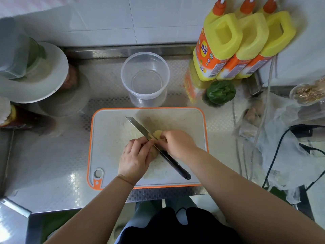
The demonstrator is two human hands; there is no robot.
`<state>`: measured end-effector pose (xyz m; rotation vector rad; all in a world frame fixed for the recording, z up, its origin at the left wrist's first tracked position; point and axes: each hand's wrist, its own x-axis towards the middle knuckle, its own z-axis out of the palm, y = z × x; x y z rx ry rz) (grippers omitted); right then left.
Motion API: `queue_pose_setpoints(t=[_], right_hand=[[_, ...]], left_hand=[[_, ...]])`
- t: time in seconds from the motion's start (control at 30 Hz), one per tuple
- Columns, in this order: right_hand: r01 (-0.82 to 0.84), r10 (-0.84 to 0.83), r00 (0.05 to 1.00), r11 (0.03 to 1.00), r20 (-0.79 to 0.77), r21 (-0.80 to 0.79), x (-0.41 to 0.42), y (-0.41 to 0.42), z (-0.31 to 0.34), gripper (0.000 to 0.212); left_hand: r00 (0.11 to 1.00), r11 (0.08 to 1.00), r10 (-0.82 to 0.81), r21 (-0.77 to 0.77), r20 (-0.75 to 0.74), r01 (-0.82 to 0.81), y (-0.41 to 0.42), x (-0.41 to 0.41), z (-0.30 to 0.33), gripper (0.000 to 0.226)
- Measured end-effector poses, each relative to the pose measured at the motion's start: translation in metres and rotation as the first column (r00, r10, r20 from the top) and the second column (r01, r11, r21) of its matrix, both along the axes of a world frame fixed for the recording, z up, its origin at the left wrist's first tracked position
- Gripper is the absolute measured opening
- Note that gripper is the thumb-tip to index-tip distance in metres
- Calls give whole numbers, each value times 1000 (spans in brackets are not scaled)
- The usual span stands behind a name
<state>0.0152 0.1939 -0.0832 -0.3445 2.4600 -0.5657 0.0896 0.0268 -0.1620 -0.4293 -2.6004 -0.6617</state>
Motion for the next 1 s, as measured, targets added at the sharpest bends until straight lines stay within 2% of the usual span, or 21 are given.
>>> queue_pose_setpoints(t=[0.13, 0.23, 0.37, 0.53, 0.73, 0.8, 0.93, 1.0], right_hand=[[-52, 52, 998, 998, -18, 31, -8, -6, -1, 29], [98, -97, 995, 995, -24, 35, -9, 0, -9, 34], [204, -203, 979, 971, -25, 124, -11, 6, -22, 28], [309, -309, 951, 949, -3, 64, -14, -7, -26, 54], [384, -383, 910, 923, 158, 30, -21, -16, -33, 38], [370, -367, 917, 929, 155, 13, -19, -15, -33, 40], [465, -453, 876, 884, 165, -40, -22, 3, -35, 35], [499, -492, 862, 865, 125, -39, -25, 17, -33, 44]], left_hand=[[1000, 1000, -13, -19, -3, 12, 1, 0, 1, 24], [1000, 1000, -7, -19, 0, 7, 2, 0, 0, 24], [1000, 1000, -4, -16, -5, 4, 2, -1, -1, 23], [1000, 1000, -7, -20, 1, 7, 2, 0, -1, 23], [1000, 1000, -14, -22, 0, 14, 2, -1, 0, 23], [1000, 1000, -13, -23, -4, 13, 3, -1, 0, 24], [1000, 1000, 0, -22, -3, 0, 3, -1, 0, 23], [1000, 1000, 0, -26, -6, 0, 3, -1, 0, 22]])
